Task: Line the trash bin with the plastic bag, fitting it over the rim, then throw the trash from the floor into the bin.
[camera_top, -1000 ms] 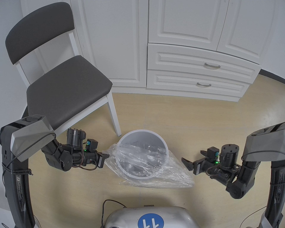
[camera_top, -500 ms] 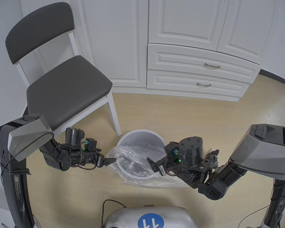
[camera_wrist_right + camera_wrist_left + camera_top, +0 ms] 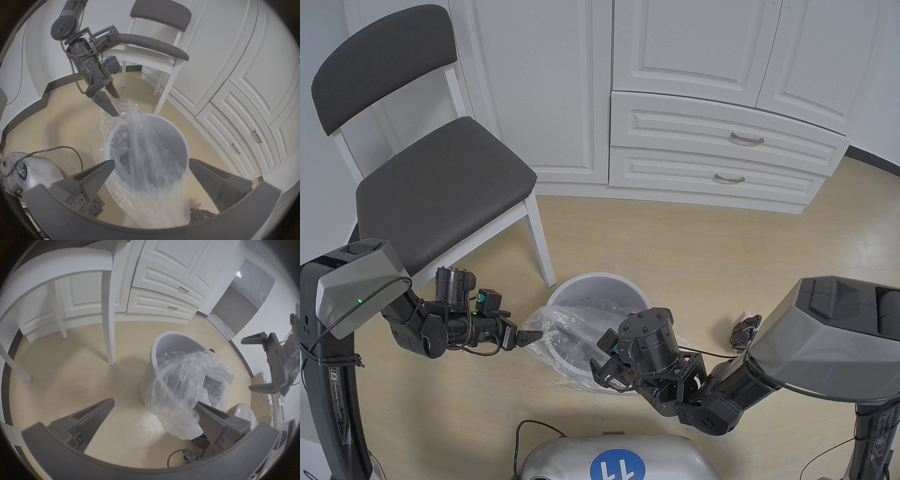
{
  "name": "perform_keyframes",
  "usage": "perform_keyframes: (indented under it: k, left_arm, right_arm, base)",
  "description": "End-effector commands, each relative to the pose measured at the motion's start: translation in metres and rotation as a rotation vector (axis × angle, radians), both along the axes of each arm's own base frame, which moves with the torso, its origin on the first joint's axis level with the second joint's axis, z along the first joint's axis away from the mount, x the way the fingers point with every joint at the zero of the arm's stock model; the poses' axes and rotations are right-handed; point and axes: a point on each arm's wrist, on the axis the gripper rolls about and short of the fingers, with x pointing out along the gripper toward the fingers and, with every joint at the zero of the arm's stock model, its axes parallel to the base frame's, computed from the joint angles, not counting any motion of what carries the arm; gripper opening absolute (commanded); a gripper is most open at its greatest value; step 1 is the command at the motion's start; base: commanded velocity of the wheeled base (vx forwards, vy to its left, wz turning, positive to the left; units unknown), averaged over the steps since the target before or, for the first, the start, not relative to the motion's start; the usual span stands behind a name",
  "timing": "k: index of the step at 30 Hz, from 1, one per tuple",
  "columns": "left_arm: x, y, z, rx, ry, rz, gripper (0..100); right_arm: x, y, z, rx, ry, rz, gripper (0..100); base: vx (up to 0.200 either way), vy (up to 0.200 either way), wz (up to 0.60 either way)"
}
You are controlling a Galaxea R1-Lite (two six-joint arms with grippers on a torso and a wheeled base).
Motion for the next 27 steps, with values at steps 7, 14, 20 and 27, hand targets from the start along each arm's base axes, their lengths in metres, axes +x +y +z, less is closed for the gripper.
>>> perform_keyframes:
  k: [7, 14, 20, 27]
  left_arm:
    - [0.000, 0.001, -0.001, 0.002, 0.000, 0.002, 100]
    - [0.001, 0.003, -0.001, 0.002, -0.002, 0.007, 100]
    - [0.001, 0.003, -0.001, 0.002, -0.001, 0.010, 100]
    - [0.006, 0.011, 0.002, 0.001, -0.016, 0.033, 100]
  right_arm:
    - [0.028, -0.009, -0.038, -0.055, 0.028, -0.057, 100]
    - [0.039, -0.021, -0.045, -0.068, 0.037, -0.091, 100]
    - [0.065, -0.018, -0.017, 0.018, -0.050, -0.130, 0]
    - [0.104, -0.014, -0.003, 0.119, -0.140, -0.198, 0]
  base:
    - [0.000, 0.000, 0.00]
    - [0.000, 0.000, 0.00]
    - [0.000, 0.000, 0.00]
    - [0.000, 0.000, 0.00]
